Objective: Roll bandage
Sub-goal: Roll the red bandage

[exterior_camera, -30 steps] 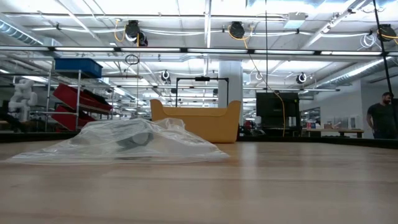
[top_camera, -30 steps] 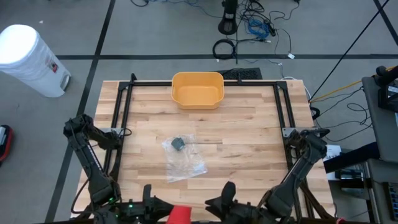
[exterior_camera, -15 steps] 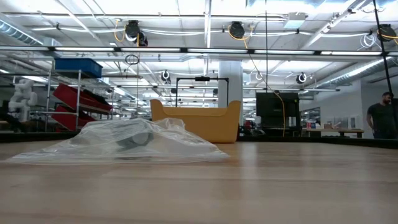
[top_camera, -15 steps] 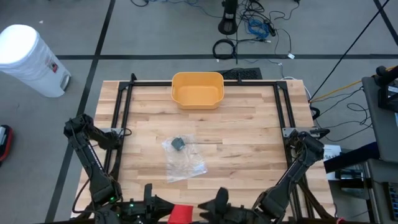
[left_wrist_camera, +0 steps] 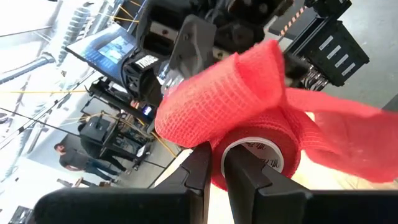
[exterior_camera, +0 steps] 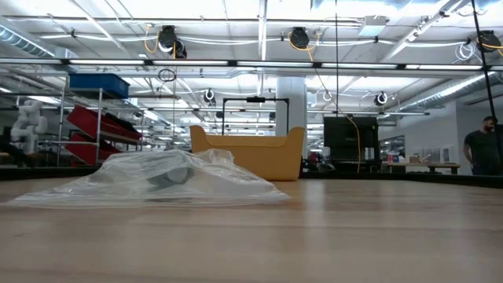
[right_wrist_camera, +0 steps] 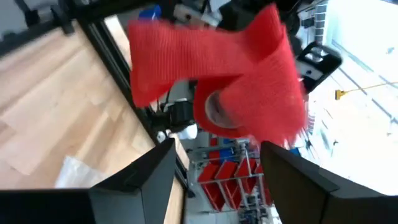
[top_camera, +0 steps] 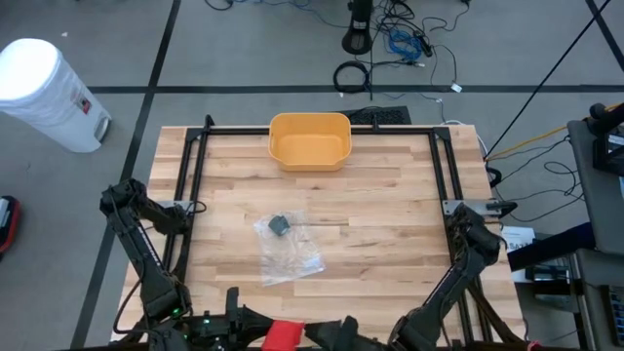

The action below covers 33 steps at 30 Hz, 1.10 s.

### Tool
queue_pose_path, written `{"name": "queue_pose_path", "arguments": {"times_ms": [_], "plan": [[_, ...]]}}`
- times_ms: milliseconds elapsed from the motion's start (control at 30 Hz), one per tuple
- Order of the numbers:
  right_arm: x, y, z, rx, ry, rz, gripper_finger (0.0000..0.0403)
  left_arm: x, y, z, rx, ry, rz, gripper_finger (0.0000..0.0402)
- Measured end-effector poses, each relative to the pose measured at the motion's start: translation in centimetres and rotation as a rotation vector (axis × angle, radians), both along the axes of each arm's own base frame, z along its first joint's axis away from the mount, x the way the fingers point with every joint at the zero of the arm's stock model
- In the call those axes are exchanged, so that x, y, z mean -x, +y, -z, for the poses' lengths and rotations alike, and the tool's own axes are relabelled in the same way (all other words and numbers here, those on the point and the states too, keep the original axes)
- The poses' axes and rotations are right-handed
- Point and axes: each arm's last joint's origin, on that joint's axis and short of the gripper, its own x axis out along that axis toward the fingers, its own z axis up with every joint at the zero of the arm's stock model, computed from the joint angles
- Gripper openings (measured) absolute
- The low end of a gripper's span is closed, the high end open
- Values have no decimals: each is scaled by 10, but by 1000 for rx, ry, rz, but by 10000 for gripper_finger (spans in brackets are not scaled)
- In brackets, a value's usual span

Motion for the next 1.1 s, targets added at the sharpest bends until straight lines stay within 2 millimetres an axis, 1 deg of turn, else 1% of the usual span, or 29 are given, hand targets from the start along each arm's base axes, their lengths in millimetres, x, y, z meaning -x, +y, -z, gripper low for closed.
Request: {"name": "queue_pose_path", "arguments": {"times_ms": [133,267,533,833,1100], "plan": [[7,3,-6,-25,-16,-12,222,0,0,0,1,0,1,41],[8,2,-8,-78,-34,-6,222,0,0,0,3,0,1,41],[4,-1,-9,-144,-56,6,222,0,0,-1,34,-4,2,41],[1,-4,-9,-133,-52,13,222,0,-1,-2,51,-7,27,41],[-6,-7,-15,-154,-74,-60,222,-1,0,-2,51,-7,24,41]]}}
